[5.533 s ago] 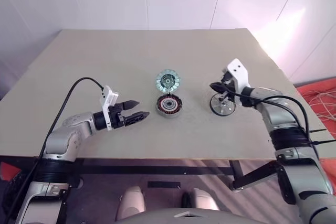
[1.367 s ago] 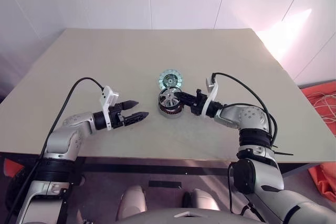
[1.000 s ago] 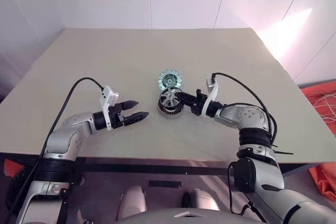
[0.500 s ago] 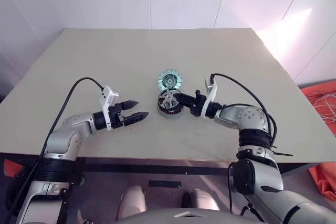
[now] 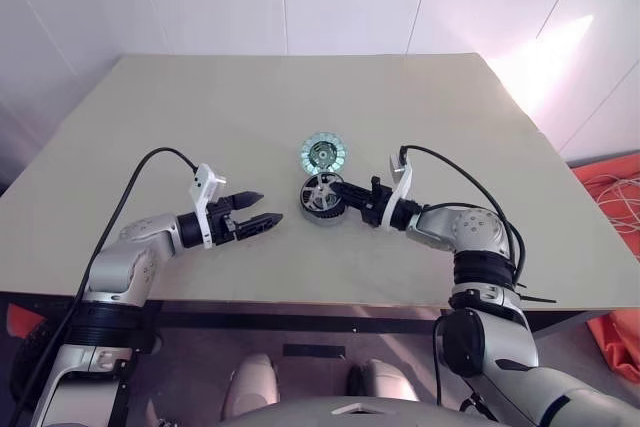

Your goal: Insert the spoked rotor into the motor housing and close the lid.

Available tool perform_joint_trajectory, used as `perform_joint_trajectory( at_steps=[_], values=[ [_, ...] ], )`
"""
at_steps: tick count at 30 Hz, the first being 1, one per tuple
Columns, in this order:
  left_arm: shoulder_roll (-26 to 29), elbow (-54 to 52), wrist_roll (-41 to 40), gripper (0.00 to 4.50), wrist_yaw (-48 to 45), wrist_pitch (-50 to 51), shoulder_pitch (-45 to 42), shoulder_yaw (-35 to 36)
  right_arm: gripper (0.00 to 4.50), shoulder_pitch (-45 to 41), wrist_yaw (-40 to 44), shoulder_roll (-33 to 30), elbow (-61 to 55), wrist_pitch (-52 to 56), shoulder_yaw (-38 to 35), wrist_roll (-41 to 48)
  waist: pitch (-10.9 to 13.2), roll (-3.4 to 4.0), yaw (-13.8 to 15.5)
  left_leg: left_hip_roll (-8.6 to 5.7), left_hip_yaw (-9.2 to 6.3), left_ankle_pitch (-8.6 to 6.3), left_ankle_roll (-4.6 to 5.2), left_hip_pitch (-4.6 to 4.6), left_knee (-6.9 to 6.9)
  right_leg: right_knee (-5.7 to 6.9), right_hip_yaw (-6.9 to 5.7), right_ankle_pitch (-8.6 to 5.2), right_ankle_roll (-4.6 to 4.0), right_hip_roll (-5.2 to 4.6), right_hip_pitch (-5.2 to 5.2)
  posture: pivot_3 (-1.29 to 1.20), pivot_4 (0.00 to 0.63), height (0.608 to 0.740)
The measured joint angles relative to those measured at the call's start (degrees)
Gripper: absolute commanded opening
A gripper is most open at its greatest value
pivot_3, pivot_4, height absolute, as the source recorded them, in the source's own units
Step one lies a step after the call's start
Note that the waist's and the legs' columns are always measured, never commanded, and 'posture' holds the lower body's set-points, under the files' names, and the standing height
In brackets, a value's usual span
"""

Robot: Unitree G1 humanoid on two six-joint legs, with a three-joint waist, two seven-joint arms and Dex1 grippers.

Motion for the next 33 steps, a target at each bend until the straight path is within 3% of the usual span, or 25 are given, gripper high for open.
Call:
perform_joint_trajectory(
  at_steps=[12,20,33],
  values=[
    [0.0,-0.1,0.0,4.5,0.1,0.0,0.1,0.0,0.39,0.0,0.0,0.2,0.4,-1.1,0.2,-0.1,0.0,0.0,0.0,0.0,0.0,0.0,0.0,0.0,0.0,0.0,0.0,0.0,0.0,0.0,0.0,0.0,0.0,0.74],
    [0.0,-0.1,0.0,4.5,0.1,0.0,0.1,0.0,3.02,0.0,1.5,0.1,-0.6,-2.3,1.5,-0.2,0.0,-0.01,0.0,0.0,0.0,0.0,0.0,0.04,0.0,0.01,0.0,0.0,0.0,0.0,0.04,0.0,0.0,0.74],
    [-0.1,-0.1,0.0,4.5,0.0,-0.1,0.1,0.0,3.02,0.6,3.8,-0.7,-4.9,-3.2,3.8,-0.5,0.0,-0.01,0.0,-0.02,-0.02,0.06,-0.08,-0.02,-0.04,0.01,0.0,0.0,-0.01,0.0,-0.01,0.0,0.0,0.74]
  ],
)
